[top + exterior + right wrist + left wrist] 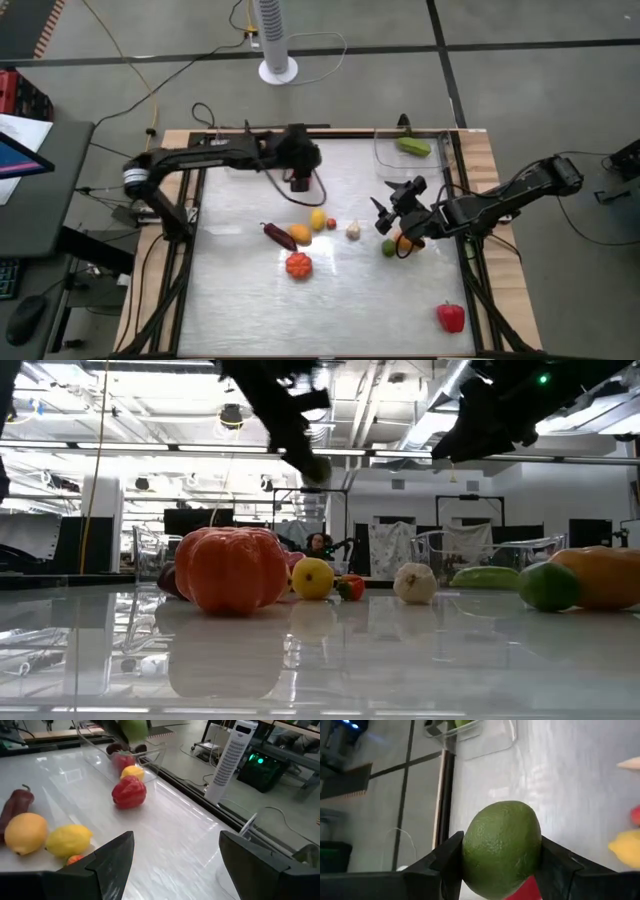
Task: Sort produce into baskets
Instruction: Put the left green lime into the left transparent bin, then put the dark red chili pepper into the right transparent bin, then put the dark red pepper into the right transparent bin
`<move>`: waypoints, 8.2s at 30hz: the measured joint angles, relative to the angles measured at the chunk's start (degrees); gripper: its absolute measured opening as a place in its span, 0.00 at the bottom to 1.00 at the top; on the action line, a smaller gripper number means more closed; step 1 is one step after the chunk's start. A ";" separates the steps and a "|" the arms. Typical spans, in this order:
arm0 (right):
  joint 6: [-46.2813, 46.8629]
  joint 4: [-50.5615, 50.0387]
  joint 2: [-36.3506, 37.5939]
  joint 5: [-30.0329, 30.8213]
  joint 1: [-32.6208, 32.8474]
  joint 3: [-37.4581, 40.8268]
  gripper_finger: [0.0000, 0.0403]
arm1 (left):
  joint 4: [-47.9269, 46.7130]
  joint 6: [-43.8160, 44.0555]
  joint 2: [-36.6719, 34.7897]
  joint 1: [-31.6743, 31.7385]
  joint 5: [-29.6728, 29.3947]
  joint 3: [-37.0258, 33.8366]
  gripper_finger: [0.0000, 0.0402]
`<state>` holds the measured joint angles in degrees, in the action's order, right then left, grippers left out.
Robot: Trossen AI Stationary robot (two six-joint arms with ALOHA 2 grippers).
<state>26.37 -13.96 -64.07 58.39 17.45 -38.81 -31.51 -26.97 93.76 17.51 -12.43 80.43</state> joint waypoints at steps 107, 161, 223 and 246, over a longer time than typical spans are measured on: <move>-7.01 13.37 -4.59 -7.96 -2.56 0.02 0.80 | 21.14 21.03 -16.42 -20.08 5.58 -46.35 0.25; -12.37 19.43 -5.76 -9.99 -2.49 0.02 0.80 | -0.30 14.16 -10.64 -20.13 -13.02 -28.79 0.42; -31.38 46.28 -16.94 -26.72 -3.69 0.00 0.31 | 29.38 9.08 -10.58 -20.26 -6.36 -26.50 0.79; -25.81 22.72 -3.24 14.90 -14.37 -0.02 0.31 | 65.52 -2.38 -24.86 -10.90 0.60 -43.94 0.64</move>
<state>0.55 8.76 -67.32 73.29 3.08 -38.83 34.01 -29.35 68.90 6.62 -11.83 36.49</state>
